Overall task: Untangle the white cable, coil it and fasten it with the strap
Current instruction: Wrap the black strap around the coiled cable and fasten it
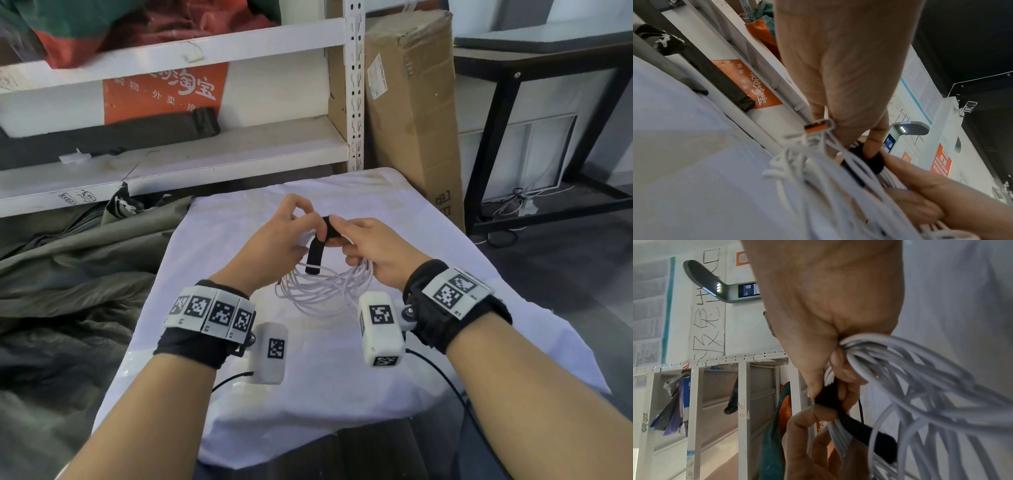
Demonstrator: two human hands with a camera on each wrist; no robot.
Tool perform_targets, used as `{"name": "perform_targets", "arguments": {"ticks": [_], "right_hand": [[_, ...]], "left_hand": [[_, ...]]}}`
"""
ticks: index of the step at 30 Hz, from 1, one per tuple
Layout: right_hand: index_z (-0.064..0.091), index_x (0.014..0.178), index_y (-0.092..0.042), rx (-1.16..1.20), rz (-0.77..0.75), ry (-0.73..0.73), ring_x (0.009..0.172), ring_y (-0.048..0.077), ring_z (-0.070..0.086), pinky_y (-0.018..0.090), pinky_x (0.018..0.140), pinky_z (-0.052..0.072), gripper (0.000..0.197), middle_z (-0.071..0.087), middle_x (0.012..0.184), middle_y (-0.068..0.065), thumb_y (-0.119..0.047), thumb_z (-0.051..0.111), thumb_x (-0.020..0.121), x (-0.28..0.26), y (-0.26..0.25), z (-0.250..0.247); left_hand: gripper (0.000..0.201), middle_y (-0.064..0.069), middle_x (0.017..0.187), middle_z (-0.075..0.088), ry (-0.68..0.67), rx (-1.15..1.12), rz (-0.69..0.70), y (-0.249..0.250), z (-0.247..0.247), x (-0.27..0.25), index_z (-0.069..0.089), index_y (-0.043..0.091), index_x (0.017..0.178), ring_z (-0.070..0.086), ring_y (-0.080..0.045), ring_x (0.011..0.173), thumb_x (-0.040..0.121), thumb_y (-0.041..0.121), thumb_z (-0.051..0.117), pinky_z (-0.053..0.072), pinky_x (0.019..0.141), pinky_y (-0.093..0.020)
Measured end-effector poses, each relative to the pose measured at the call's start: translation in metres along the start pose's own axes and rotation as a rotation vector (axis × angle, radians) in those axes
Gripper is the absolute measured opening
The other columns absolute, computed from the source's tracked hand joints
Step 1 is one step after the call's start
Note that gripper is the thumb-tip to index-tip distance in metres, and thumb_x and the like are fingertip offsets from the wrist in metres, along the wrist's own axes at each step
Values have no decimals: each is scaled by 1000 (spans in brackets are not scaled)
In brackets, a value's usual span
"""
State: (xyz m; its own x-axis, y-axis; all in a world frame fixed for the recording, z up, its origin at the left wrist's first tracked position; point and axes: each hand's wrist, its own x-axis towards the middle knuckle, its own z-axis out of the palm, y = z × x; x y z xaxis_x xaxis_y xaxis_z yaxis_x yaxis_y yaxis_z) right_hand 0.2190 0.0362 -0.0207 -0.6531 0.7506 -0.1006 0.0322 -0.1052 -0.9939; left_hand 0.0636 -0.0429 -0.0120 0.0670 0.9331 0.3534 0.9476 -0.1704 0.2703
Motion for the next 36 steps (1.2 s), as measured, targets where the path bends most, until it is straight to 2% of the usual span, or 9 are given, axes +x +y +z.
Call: {"name": "perform_targets", "arguments": {"ticks": [3,9,13,16,19,22,27,32,36], "right_hand": [[64,109,-1,25,32,0,40,4,34,18,47,33,37,65,89,12,-33,48,98,-1,-2,1],[64,109,-2,8,24,31,51,9,28,17,46,33,37,65,89,12,-33,48,98,-2,-4,1],[63,106,-6,14,7,28,53,9,29,16,46,34,35,66,67,-2,-35,46,98,-2,-5,1],[65,105,-10,-12,-4,20,55,9,34,16,48,36,34,67,77,3,-37,44,99,-2,-5,0],[65,104,-4,-35,-15,25,57,11,36,17,48,35,41,53,68,2,-39,44,98,-2,-6,-1],[61,91,-7,-66,-24,24,53,10,30,19,48,31,35,36,61,-2,-36,44,99,-3,-7,-1],[48,76,-14,-64,-37,37,52,11,26,18,46,28,30,30,61,-2,-33,45,99,-1,-3,1],[50,95,-7,-53,-38,56,54,11,29,18,47,31,21,36,63,-1,-28,46,99,2,-2,1],[48,94,-6,-61,-56,125,55,12,32,18,47,33,18,42,67,1,-24,47,99,4,-1,1]], "left_hand": [[21,0,116,35,58,5,19,-3,5,1,58,16,97,47,-15,84,81,7,68,51,69,-34],[13,7,107,45,153,-93,20,-7,4,2,68,17,92,51,-9,85,80,13,72,35,74,-8],[12,5,100,53,235,-142,34,-5,3,2,69,10,89,51,-3,84,79,15,74,36,76,-2],[15,6,96,54,265,-165,1,-4,4,4,70,9,89,51,-7,87,79,19,75,34,77,-3],[14,7,91,56,303,-155,4,-2,3,4,71,9,87,49,-7,86,78,19,75,34,75,-3],[13,3,87,59,273,-143,15,2,0,2,71,8,86,49,-8,83,78,18,75,36,72,-6],[12,2,84,67,203,-170,10,10,-1,0,69,13,93,57,-12,78,82,13,71,45,73,-21],[9,3,82,67,131,-169,-67,12,-4,-1,71,16,91,58,-12,77,82,17,72,46,74,-21],[8,12,75,64,40,-250,-79,15,-4,-2,73,17,82,57,-7,74,77,11,75,44,70,-12]]}}
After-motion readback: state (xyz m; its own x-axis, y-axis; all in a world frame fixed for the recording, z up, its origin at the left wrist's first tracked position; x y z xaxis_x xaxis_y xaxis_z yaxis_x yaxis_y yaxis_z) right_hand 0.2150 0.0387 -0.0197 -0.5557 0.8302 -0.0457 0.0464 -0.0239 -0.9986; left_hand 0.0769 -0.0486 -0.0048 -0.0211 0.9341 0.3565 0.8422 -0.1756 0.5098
